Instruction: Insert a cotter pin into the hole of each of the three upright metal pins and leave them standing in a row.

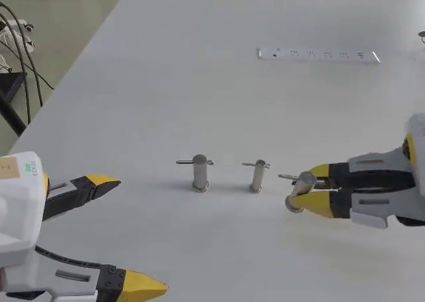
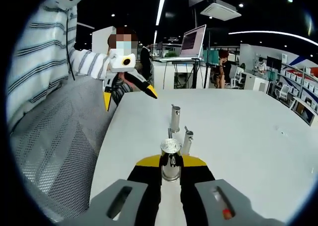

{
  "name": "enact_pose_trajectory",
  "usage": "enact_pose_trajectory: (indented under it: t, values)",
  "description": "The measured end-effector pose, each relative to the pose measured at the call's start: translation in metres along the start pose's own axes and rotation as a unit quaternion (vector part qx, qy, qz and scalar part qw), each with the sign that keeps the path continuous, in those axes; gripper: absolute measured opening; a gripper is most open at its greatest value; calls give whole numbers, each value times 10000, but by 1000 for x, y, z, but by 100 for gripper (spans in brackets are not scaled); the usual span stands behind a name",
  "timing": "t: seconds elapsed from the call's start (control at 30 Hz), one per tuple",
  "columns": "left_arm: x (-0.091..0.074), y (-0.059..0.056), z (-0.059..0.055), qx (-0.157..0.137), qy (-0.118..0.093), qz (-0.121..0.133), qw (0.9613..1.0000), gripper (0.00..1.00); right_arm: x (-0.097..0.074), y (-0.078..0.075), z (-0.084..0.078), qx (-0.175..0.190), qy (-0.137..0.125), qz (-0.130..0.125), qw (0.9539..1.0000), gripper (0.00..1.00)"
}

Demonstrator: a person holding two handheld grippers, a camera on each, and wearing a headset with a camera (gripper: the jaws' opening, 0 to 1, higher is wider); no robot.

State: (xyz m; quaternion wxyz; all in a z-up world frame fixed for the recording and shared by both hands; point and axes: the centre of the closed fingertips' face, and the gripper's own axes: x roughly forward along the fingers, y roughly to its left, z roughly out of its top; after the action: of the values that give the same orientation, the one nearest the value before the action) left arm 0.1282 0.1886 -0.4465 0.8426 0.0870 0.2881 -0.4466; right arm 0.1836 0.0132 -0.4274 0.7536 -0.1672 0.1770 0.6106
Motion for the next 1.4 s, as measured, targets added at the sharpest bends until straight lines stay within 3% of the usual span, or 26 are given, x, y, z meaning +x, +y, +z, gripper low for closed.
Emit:
enact_pose_trajectory:
  t: [0.13,0.33,0.47,0.77,1.4]
  values:
    - [2,-3,-3,-60,26,-23,10000,99,-6,-17,-12,28,128,-70,9999,7]
    - [3,-7,-5,-98,117,-40,9999,99,-9,-30,-16,114,61,-50,9999,7]
    - [2,-13,-5,-212,105,-67,9997,97,-9,-33,-24,120,157,24,9998,7]
    - [2,-22,-9,-289,214,-107,9993,97,-7,-34,-26,96,114,134,9998,7]
    - [4,-26,-5,-293,238,-74,9993,94,2,-37,-38,101,174,266,9994,8]
